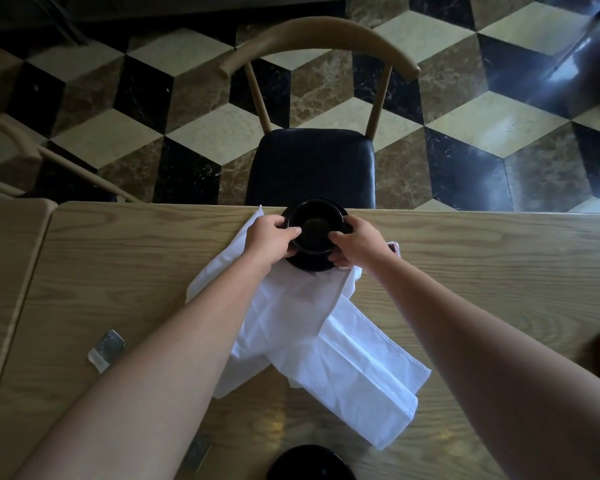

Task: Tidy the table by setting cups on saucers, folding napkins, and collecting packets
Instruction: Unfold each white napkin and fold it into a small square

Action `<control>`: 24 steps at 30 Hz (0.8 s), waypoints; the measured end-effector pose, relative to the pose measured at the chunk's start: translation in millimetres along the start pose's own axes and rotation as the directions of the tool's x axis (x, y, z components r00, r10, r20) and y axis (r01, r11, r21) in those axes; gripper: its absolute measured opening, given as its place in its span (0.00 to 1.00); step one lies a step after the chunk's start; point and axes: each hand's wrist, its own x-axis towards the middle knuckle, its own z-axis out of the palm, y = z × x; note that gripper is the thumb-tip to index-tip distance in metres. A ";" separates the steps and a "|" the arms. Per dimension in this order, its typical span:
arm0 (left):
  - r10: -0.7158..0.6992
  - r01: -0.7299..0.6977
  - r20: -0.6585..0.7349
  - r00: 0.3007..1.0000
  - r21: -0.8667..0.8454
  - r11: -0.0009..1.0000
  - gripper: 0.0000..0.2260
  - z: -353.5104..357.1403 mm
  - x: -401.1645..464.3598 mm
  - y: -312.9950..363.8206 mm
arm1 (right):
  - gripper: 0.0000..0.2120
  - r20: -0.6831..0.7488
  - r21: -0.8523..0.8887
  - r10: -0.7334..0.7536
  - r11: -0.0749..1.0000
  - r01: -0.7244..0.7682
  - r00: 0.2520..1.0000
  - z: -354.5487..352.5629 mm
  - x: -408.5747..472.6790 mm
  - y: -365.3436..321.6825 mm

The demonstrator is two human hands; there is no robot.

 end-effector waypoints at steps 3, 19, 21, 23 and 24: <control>0.014 -0.014 -0.002 1.000 0.007 1.000 0.11 -4.7 -8.4 0.7 | 0.20 -0.031 0.012 -0.023 1.000 0.023 0.999 -2.4 -9.9 -2.2; 0.489 -0.410 0.085 0.868 0.679 0.610 0.11 32.2 -178.5 -70.9 | 0.04 -0.220 0.247 0.057 0.969 -0.001 0.974 20.3 -157.6 96.8; 0.472 -0.393 0.083 0.878 0.688 0.610 0.14 34.3 -183.0 -72.9 | 0.05 -0.164 0.250 0.065 0.968 -0.022 0.984 27.5 -164.0 96.7; 0.450 -0.364 0.064 0.891 0.693 0.622 0.13 35.6 -185.1 -71.4 | 0.07 -0.116 0.218 0.062 0.975 -0.036 0.991 33.0 -164.0 91.2; 0.441 -0.346 0.048 0.896 0.698 0.627 0.12 35.9 -185.2 -70.2 | 0.07 -0.100 0.196 0.059 0.980 -0.038 0.993 34.7 -161.9 87.4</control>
